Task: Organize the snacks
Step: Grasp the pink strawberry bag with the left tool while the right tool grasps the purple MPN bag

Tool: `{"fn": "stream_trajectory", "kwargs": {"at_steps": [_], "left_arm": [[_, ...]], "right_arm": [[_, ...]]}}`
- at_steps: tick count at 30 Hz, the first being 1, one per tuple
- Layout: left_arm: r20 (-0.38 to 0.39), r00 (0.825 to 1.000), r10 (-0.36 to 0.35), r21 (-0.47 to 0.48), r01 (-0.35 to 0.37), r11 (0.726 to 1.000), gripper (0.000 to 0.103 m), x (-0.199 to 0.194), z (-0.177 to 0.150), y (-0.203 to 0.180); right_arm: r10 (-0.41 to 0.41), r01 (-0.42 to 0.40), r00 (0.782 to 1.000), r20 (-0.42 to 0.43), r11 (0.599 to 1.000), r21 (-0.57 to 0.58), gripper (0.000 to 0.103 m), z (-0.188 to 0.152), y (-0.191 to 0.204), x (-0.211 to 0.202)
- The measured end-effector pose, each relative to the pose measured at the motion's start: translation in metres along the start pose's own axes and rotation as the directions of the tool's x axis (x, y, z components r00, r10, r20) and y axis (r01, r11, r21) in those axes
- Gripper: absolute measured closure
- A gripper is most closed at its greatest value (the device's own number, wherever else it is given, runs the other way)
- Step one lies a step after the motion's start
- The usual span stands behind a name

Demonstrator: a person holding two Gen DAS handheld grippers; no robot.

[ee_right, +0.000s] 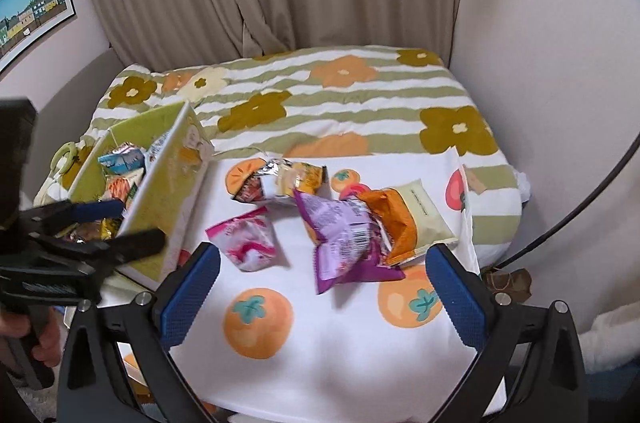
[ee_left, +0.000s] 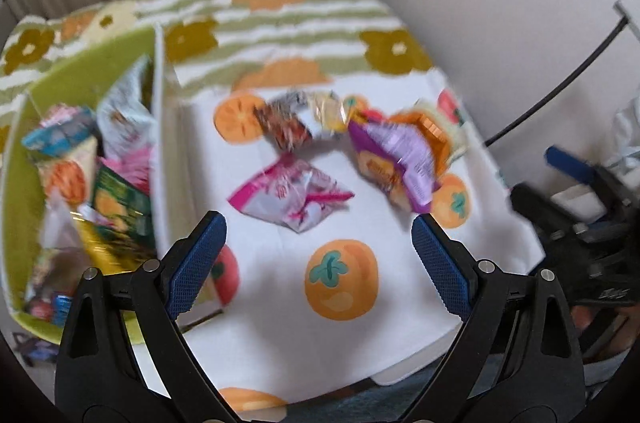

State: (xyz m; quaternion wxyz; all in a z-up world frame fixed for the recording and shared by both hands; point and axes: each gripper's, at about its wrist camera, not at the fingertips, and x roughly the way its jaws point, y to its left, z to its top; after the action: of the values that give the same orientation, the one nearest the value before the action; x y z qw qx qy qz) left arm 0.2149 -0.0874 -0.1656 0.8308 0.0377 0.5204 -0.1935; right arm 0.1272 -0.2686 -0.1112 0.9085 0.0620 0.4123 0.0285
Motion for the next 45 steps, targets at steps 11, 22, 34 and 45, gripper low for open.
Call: {"fn": "stream_trajectory", "kwargs": {"at_steps": [11,22,34,45], "left_arm": [[-0.012,0.960,0.281,0.201,-0.273,0.941,0.010,0.104,-0.005,-0.029],[-0.019,0.946,0.324,0.286,-0.305,0.908,0.010,0.157,-0.008,-0.031],[-0.053,0.958,0.281,0.289,-0.255,0.923,0.013,0.174,0.003,-0.025],[-0.082,0.971,0.223,0.265,-0.194,0.945,0.036,0.169,0.001,-0.023]], "right_arm": [[0.094,-0.103,0.985,-0.144,0.993,-0.056,0.000,0.004,-0.040,0.085],[0.138,-0.158,0.970,-0.202,0.984,-0.088,0.001,0.003,-0.036,0.143],[0.183,-0.198,0.956,-0.229,0.979,-0.044,0.001,0.002,-0.036,0.170],[0.196,-0.221,0.941,-0.277,0.973,-0.061,0.002,0.004,-0.036,0.186]]}}
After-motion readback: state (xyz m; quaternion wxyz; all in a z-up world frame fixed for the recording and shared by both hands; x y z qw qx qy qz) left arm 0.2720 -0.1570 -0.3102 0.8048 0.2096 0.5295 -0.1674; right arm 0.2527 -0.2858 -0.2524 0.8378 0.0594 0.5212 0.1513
